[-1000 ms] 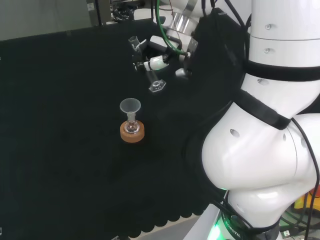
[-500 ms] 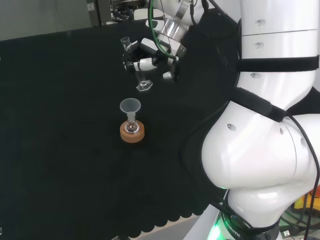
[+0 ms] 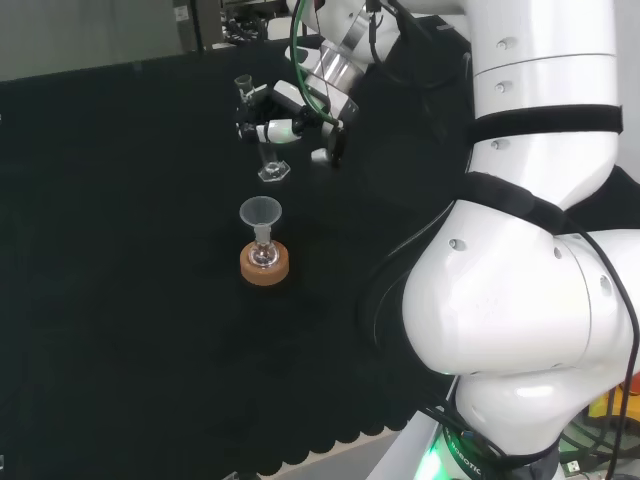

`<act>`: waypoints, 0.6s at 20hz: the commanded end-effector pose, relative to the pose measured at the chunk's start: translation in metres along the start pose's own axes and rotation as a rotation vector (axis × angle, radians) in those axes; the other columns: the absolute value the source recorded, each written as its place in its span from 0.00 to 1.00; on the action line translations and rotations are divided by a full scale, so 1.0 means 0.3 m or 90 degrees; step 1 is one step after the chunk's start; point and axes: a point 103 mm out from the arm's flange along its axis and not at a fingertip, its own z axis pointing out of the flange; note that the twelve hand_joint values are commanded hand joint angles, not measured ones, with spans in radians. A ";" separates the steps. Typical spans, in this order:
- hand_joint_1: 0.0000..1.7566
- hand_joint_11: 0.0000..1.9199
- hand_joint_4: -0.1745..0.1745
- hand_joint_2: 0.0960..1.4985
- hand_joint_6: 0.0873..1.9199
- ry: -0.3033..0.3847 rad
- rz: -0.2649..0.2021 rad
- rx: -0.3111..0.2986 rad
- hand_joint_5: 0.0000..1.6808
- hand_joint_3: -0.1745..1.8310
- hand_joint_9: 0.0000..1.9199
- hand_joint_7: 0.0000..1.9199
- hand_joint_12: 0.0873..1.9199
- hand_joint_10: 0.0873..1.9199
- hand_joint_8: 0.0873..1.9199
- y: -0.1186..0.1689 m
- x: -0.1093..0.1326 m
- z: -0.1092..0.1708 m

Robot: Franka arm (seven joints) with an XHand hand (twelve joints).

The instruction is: Put the graduated cylinder back on the table.

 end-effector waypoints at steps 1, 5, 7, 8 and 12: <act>0.65 0.62 0.00 0.74 0.54 0.008 -0.013 -0.039 0.56 0.10 0.70 0.58 0.35 0.00 0.17 0.023 -0.017 0.027; 0.65 0.62 0.00 0.74 0.54 0.006 -0.015 -0.053 0.56 0.10 0.70 0.57 0.35 0.00 0.17 0.033 -0.028 0.041; 0.65 0.62 0.00 0.74 0.54 0.006 -0.014 -0.055 0.56 0.10 0.69 0.57 0.36 0.00 0.17 0.037 -0.037 0.046; 0.65 0.62 0.00 0.74 0.54 0.007 -0.014 -0.053 0.56 0.10 0.69 0.57 0.36 0.00 0.17 0.038 -0.042 0.048; 0.65 0.61 0.00 0.74 0.54 0.010 -0.007 -0.048 0.56 0.10 0.69 0.56 0.36 0.00 0.17 0.034 -0.065 0.056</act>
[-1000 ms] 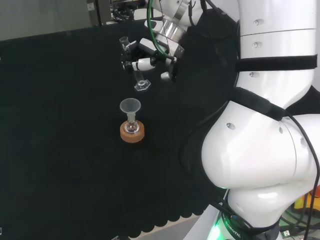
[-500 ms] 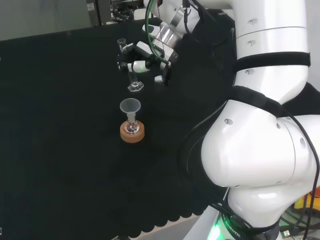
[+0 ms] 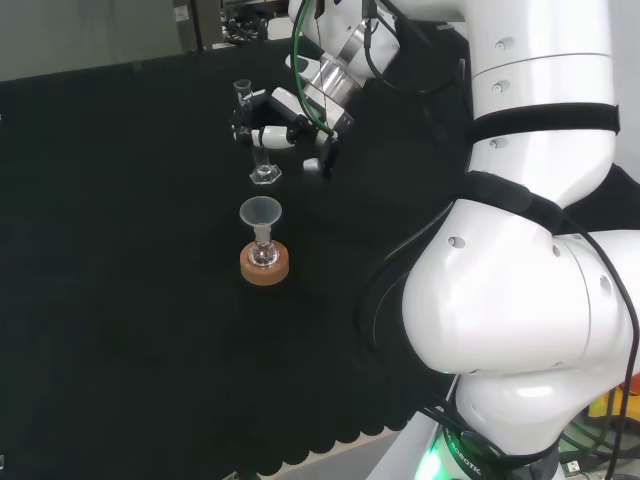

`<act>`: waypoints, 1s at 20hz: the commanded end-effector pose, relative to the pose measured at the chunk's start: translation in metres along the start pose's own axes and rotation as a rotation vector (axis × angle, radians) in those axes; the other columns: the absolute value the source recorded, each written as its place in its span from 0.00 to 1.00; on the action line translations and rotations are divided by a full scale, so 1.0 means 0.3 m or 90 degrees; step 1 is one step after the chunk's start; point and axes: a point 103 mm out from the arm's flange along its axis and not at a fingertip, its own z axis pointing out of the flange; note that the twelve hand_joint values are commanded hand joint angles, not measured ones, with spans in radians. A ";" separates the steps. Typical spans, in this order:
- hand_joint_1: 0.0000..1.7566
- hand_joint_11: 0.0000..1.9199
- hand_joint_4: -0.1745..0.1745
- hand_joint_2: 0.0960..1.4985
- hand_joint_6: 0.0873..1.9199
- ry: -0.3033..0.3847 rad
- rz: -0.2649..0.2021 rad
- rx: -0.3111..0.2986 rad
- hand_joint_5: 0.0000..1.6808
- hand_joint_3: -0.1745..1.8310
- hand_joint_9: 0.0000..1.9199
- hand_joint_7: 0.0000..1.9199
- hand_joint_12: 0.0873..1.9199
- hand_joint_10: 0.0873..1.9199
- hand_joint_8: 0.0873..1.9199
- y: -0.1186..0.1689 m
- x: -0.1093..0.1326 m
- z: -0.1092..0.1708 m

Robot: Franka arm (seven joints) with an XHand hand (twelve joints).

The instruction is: Put the graduated cylinder back on the table.

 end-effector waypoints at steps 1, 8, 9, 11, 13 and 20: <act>0.65 0.61 0.00 0.74 0.54 0.000 0.004 0.002 0.56 0.10 0.69 0.56 0.36 0.00 0.18 0.003 -0.036 0.010; 0.65 0.60 0.00 0.75 0.56 -0.002 0.007 0.012 0.54 0.10 0.68 0.52 0.39 0.00 0.22 -0.012 -0.044 0.015; 0.65 0.59 0.00 0.75 0.57 -0.002 0.007 0.015 0.54 0.10 0.67 0.51 0.39 0.00 0.23 -0.014 -0.041 0.015; 0.64 0.58 0.00 0.76 0.59 -0.004 0.007 0.019 0.52 0.10 0.66 0.49 0.40 0.00 0.25 -0.021 -0.035 0.013; 0.64 0.58 0.00 0.76 0.59 -0.005 0.008 0.025 0.52 0.09 0.65 0.47 0.41 0.00 0.27 -0.033 -0.030 0.011; 0.61 0.47 0.31 0.71 0.42 0.003 0.025 0.052 0.43 0.06 0.60 0.37 0.50 0.00 0.30 -0.067 -0.026 -0.019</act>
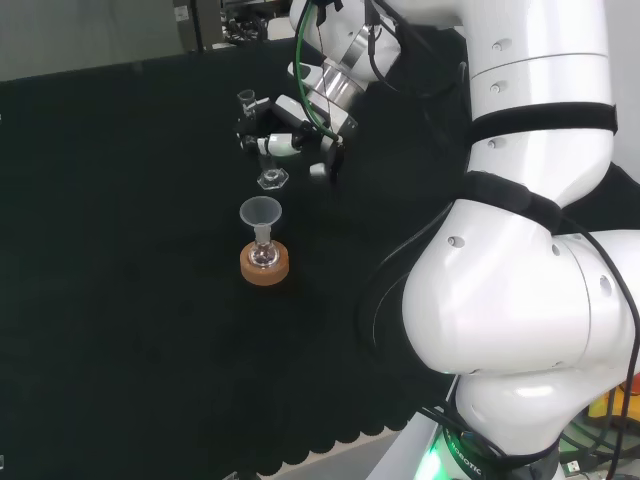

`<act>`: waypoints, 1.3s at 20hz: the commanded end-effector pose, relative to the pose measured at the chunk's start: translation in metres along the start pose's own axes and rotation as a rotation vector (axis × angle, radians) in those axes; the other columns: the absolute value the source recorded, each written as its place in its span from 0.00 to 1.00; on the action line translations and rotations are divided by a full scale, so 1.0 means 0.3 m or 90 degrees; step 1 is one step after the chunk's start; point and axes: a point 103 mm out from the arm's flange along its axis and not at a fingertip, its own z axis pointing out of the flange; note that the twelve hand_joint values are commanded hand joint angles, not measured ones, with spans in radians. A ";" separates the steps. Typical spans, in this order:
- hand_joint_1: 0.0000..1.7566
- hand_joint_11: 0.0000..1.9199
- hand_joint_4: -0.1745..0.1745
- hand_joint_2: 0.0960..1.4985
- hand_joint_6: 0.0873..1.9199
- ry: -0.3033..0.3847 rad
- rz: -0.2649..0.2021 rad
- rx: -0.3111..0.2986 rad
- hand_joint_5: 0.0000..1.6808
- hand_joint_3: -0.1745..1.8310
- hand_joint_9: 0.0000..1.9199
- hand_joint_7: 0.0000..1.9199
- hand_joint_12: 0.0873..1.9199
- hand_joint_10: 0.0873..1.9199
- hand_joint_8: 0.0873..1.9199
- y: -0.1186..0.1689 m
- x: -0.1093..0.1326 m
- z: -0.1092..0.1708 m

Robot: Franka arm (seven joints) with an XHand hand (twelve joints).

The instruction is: Put the graduated cylinder back on the table.

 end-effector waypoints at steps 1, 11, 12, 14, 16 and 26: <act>0.60 0.43 0.33 0.70 0.38 0.007 0.018 0.018 0.40 0.04 0.58 0.35 0.52 0.00 0.29 -0.022 -0.003 -0.037; 0.55 0.26 0.30 0.67 0.21 -0.003 0.026 -0.008 0.23 0.00 0.48 0.23 0.64 0.00 0.31 -0.029 0.007 -0.155; 0.54 0.25 0.29 0.66 0.19 -0.005 0.025 -0.011 0.22 0.00 0.46 0.22 0.64 0.00 0.31 -0.031 0.009 -0.171; 0.53 0.23 0.28 0.64 0.16 -0.013 0.021 -0.014 0.21 0.00 0.44 0.19 0.65 0.00 0.32 -0.039 0.021 -0.204; 0.51 0.21 0.28 0.63 0.13 -0.023 0.019 -0.015 0.20 0.00 0.42 0.17 0.66 0.00 0.32 -0.050 0.037 -0.239; 0.48 0.14 0.29 0.60 0.04 -0.123 0.015 -0.049 0.20 0.00 0.36 0.10 0.69 0.00 0.32 -0.127 0.236 -0.452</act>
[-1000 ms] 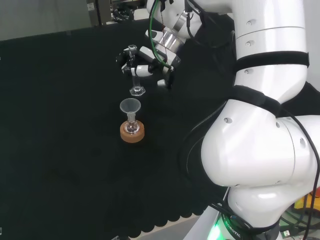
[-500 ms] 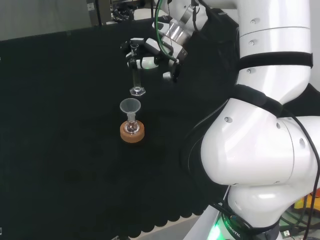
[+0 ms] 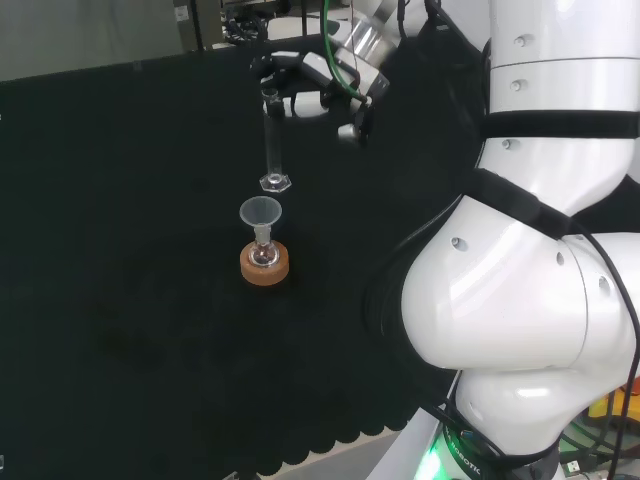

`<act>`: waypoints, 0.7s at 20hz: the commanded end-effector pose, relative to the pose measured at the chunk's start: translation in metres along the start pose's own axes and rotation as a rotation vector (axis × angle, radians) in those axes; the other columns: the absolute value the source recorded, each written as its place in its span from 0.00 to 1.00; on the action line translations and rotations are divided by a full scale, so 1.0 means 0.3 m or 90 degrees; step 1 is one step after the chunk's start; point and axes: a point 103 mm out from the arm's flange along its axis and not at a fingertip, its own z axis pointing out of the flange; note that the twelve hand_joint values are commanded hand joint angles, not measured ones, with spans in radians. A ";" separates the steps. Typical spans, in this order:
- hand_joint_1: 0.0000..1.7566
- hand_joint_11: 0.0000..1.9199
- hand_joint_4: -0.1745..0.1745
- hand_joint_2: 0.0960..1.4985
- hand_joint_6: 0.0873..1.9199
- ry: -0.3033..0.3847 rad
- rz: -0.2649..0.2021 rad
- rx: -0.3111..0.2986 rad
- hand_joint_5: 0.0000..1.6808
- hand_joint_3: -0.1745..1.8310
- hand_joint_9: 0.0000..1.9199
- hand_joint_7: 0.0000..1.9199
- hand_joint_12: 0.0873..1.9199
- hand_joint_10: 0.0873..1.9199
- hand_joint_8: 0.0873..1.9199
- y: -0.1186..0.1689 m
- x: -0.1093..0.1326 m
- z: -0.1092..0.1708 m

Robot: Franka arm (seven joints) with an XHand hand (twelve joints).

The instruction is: Put the graduated cylinder back on the table.

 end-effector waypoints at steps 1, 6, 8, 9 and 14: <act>0.48 0.13 0.29 0.60 0.04 -0.082 0.002 -0.032 0.20 0.00 0.35 0.09 0.69 0.00 0.32 -0.086 0.152 -0.195; 0.48 0.12 0.29 0.60 0.03 -0.140 0.012 -0.046 0.21 0.00 0.35 0.09 0.69 0.00 0.32 -0.174 0.305 -0.299; 0.47 0.12 0.29 0.60 0.02 -0.173 0.023 -0.053 0.21 0.00 0.35 0.09 0.70 0.00 0.32 -0.232 0.372 -0.329; 0.47 0.12 0.29 0.60 0.02 -0.193 0.030 -0.054 0.21 0.00 0.35 0.09 0.70 0.00 0.32 -0.262 0.401 -0.339; 0.47 0.12 0.29 0.60 0.02 -0.251 0.075 -0.057 0.21 0.00 0.35 0.09 0.70 0.00 0.32 -0.408 0.519 -0.379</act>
